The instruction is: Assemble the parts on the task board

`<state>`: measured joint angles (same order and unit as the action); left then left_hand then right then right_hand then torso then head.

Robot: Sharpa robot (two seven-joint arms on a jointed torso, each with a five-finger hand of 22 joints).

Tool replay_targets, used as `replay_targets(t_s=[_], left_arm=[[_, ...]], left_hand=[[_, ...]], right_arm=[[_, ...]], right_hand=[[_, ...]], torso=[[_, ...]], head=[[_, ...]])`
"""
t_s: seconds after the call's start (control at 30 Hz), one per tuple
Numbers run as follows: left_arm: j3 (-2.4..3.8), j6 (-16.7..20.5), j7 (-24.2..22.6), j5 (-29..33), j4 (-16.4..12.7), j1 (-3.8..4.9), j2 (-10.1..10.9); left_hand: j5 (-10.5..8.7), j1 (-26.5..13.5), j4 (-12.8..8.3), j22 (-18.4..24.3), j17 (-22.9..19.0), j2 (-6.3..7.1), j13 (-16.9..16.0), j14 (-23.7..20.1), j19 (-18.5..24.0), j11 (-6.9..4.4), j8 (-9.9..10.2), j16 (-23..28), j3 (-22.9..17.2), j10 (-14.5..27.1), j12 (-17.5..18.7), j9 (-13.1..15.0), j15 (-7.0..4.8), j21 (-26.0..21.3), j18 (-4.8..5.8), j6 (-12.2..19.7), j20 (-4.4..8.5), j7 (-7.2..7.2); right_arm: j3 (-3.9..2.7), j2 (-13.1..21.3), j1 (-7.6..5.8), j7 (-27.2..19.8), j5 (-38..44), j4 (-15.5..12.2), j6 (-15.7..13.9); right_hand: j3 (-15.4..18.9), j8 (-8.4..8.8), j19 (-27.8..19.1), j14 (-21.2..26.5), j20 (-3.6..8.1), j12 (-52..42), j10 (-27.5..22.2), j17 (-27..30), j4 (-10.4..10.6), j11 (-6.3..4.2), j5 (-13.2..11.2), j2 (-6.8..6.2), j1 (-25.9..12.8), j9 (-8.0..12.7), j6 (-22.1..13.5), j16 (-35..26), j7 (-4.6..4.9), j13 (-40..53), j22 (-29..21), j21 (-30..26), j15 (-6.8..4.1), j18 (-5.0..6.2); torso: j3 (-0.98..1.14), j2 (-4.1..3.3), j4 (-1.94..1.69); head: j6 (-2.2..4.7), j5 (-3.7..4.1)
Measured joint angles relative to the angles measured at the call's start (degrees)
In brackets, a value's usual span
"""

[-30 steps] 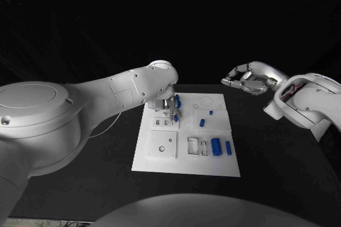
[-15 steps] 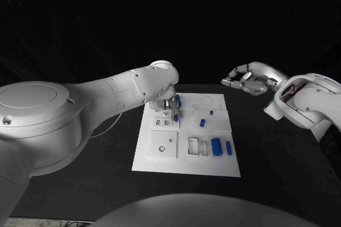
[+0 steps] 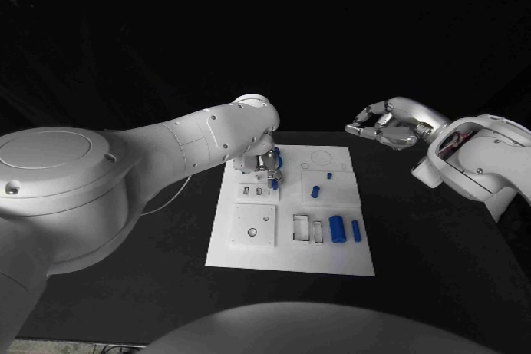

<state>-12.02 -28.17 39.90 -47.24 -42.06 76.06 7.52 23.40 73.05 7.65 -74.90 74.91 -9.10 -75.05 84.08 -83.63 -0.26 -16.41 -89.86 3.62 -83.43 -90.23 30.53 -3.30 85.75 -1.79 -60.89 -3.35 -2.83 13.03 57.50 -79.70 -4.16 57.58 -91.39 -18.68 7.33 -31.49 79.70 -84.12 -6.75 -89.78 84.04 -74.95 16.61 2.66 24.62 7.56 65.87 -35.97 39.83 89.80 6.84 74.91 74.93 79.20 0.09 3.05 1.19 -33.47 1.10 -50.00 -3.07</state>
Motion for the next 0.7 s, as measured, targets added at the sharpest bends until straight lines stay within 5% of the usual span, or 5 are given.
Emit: replay_targets(t_s=[0.5, 0.7], left_arm=[[0.00, 0.36, 0.01, -1.37, -0.14, 0.04, 0.11], [0.01, 0.49, -0.04, -1.75, -0.46, 0.04, 0.17]], left_hand=[[0.01, 0.99, -3.29, 0.00, 0.00, 4.01, 0.13, -0.22, 0.01, -1.11, -0.57, 0.00, -8.58, -0.72, 0.03, 3.85, -0.62, -0.34, 0.01, 0.82, 0.41, 0.19], [-0.01, 0.70, -2.77, -0.05, 0.00, 5.63, 0.11, -0.22, 0.21, -1.30, -1.24, 0.00, -10.64, -0.91, 0.03, 5.75, -0.63, -0.34, 0.01, 1.14, 0.61, 0.32]], right_arm=[[0.03, 0.33, 0.00, 0.01, 0.03, -0.16, 0.24], [0.04, 0.37, 0.00, 0.03, 0.03, -0.20, 0.27]], right_hand=[[0.16, 0.00, -0.40, 0.00, -0.01, 0.00, 0.00, 0.01, -0.16, 0.00, 0.00, 0.01, 0.60, -0.05, 0.19, 0.00, -0.19, 0.00, -0.01, -0.55, 0.00, 0.00], [0.16, 0.00, -0.54, 0.00, 0.09, 0.00, 0.00, 0.01, -0.16, 0.00, 0.00, 0.01, 0.60, -0.04, 0.19, 0.00, -0.20, 0.00, -0.01, -0.55, 0.00, 0.00]], torso=[[-0.02, 0.02, 0.01], [-0.03, -0.01, 0.01]], head=[[0.01, -0.35], [0.01, -0.45]])
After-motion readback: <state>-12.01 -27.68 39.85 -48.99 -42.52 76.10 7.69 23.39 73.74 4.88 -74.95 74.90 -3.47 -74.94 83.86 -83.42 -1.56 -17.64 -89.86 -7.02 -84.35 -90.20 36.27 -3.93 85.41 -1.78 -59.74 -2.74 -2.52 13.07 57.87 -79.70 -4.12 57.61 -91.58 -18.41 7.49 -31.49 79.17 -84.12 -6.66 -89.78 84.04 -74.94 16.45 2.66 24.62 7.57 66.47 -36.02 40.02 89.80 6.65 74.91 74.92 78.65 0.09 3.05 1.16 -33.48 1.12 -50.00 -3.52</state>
